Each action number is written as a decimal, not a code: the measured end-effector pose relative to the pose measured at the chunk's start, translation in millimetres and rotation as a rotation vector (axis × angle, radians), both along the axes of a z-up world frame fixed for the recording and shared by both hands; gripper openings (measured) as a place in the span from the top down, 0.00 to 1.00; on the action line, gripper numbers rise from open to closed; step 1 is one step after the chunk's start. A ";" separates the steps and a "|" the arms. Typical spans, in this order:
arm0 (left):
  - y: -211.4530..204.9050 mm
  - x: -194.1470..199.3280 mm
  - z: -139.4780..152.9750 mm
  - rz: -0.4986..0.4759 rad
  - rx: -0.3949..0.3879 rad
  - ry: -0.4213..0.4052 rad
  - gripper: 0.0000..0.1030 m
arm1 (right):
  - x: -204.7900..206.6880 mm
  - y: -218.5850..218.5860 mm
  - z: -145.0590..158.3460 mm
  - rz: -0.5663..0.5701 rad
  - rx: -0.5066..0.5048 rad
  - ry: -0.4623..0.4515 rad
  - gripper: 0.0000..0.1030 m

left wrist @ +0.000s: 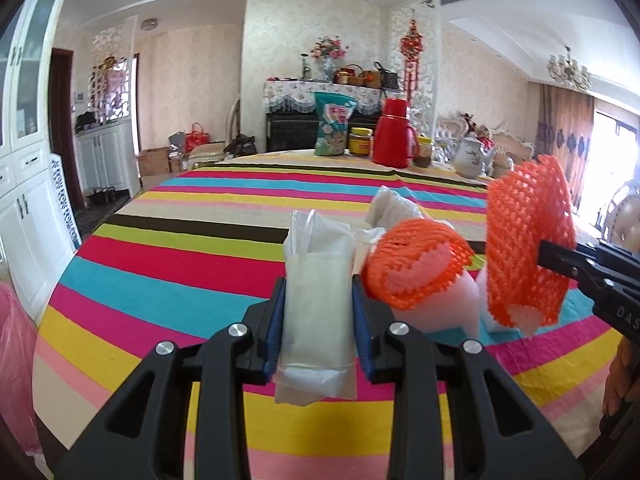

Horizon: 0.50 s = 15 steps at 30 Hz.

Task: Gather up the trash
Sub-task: 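Lift the orange net and white packet and turn both tools toward the bin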

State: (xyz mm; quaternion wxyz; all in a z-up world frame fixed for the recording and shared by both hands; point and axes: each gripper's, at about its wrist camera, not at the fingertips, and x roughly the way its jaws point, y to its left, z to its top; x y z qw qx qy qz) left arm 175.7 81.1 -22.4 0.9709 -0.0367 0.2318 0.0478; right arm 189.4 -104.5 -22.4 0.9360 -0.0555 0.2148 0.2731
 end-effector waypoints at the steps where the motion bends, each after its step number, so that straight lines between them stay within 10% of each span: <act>1: 3.5 2.1 1.5 0.009 -0.008 0.004 0.71 | -1.0 1.9 2.0 0.008 0.002 -0.001 0.79; 15: 78.4 -40.8 17.1 0.205 0.040 0.014 0.70 | -21.5 79.6 7.0 0.197 -0.075 -0.012 0.78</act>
